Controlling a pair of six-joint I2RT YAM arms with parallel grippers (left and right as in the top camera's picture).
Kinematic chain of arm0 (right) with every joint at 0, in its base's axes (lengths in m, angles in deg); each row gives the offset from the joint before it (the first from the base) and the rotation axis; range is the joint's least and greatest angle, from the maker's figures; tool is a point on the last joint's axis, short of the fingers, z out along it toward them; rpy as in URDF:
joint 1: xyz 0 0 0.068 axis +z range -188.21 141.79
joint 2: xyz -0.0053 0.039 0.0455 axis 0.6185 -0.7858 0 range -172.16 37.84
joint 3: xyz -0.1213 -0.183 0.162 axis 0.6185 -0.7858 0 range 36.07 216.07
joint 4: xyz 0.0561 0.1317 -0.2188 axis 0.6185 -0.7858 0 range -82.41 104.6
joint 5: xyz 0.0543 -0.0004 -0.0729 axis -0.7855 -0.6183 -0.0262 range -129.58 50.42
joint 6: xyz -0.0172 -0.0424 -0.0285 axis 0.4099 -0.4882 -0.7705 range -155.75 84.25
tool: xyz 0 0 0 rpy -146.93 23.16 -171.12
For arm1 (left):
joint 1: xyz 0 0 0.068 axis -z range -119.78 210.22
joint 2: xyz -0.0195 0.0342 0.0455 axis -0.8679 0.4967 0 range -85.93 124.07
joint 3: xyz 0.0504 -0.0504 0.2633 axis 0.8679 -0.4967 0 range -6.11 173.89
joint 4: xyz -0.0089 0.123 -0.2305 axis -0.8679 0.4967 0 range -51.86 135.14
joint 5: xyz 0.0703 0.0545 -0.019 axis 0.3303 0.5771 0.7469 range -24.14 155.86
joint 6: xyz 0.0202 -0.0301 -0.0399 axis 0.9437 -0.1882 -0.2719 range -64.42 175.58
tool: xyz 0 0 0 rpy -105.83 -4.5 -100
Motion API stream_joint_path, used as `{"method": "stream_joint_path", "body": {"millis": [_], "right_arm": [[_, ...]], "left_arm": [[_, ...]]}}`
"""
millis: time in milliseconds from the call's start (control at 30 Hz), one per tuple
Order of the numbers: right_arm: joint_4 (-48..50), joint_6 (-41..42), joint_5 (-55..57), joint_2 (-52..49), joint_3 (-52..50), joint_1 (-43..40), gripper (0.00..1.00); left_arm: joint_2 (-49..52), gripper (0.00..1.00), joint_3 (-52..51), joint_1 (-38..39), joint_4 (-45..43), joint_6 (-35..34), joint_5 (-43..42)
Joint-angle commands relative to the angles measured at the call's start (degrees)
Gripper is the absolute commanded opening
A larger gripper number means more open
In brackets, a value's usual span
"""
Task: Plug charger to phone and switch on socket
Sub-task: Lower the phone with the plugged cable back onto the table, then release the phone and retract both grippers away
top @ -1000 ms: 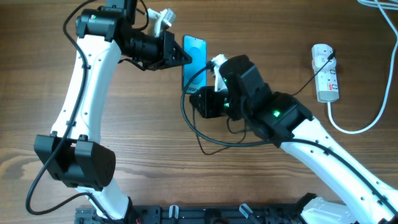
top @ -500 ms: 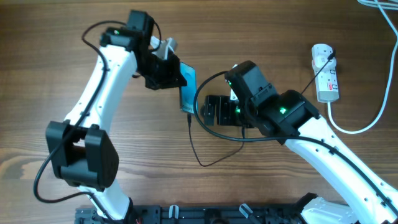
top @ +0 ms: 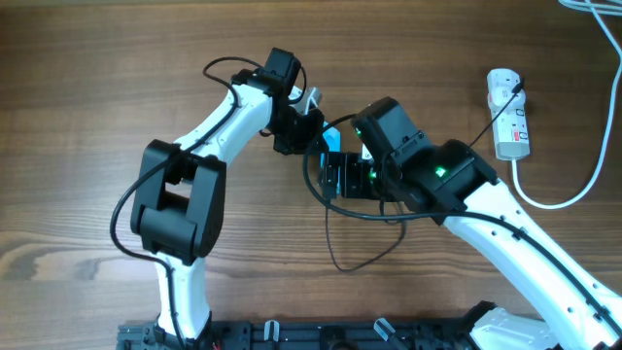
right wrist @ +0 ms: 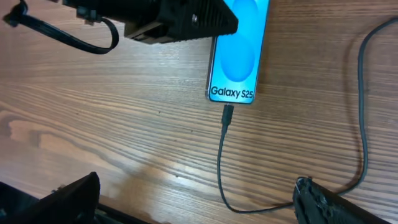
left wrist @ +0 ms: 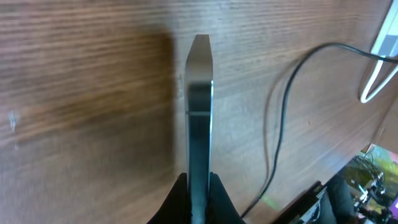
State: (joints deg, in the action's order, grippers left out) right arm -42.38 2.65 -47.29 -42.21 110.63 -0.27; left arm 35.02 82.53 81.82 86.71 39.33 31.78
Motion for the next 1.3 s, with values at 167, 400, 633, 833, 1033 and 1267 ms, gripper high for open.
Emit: {"method": "stream_joint_path", "body": {"millis": [167,400,633,833,1033,1267], "right_arm": [[-0.02,0.63,3.43,-0.63,0.85,0.07,1.00],[0.22,0.72,3.41,-0.63,0.85,0.07,1.00],[0.11,0.74,3.43,-0.63,0.85,0.07,1.00],[-1.46,0.81,3.80,-0.63,0.85,0.07,1.00],[-8.24,4.55,14.25,-0.63,0.85,-3.56,1.00],[-11.67,-11.63,2.10,-2.62,9.60,-37.22,1.00]], "left_arm": [[2.91,0.04,0.07,-0.17,-5.29,-0.98,-0.55],[3.63,0.12,0.04,-0.17,-4.61,-0.92,5.44],[3.63,0.30,0.04,-0.17,-3.04,-0.48,10.45],[3.61,0.42,0.07,-0.24,-1.73,-0.52,13.27],[-4.63,0.53,4.57,-5.33,8.13,-0.42,13.62],[-33.14,1.00,8.41,-7.58,14.67,0.79,27.34]]}}
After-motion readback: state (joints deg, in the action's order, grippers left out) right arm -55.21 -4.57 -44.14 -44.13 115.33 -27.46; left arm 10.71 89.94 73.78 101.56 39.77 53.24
